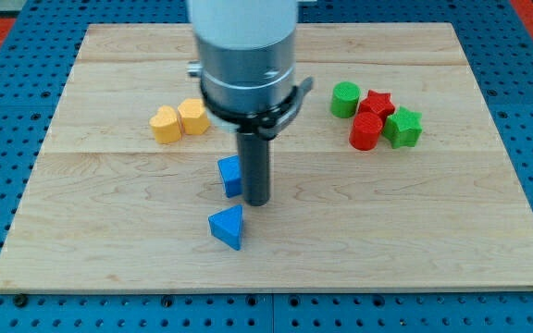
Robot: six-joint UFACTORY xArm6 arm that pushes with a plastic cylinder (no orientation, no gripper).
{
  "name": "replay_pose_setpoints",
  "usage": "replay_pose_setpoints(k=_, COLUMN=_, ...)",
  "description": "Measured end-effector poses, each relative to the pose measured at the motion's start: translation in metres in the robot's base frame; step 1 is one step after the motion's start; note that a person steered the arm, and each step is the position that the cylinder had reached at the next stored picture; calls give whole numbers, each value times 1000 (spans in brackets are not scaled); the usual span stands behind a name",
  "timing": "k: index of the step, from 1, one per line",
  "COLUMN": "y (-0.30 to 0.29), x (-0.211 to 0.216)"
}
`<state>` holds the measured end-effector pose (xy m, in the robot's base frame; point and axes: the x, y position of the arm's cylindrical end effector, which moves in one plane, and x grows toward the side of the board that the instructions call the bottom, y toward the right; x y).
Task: Slide the blue triangle to the group of blocks
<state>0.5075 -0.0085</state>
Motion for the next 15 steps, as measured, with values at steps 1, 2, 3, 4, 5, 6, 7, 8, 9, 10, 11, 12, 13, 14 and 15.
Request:
replay_pose_setpoints(k=1, y=-67, x=-19)
replay_pose_setpoints(k=2, y=-105, x=-20)
replay_pose_setpoints(k=3, y=-93, x=-35)
replay_pose_setpoints(k=4, y=-96, x=-62)
replay_pose_setpoints(k=5, y=-18, x=-51)
replay_pose_setpoints(k=6, y=88, x=-21)
replay_pose_setpoints(k=7, y=62, x=50)
replay_pose_setpoints(k=8, y=-29, x=57)
replay_pose_setpoints(k=9, y=-80, x=60)
replay_pose_setpoints(k=10, y=-112, x=55)
replay_pose_setpoints(k=11, y=-159, x=35)
replay_pose_setpoints(k=12, y=-148, x=11)
replay_pose_setpoints(k=13, y=-115, x=-12)
replay_pose_setpoints(k=14, y=-98, x=-27)
replay_pose_setpoints(k=15, y=-99, x=-65)
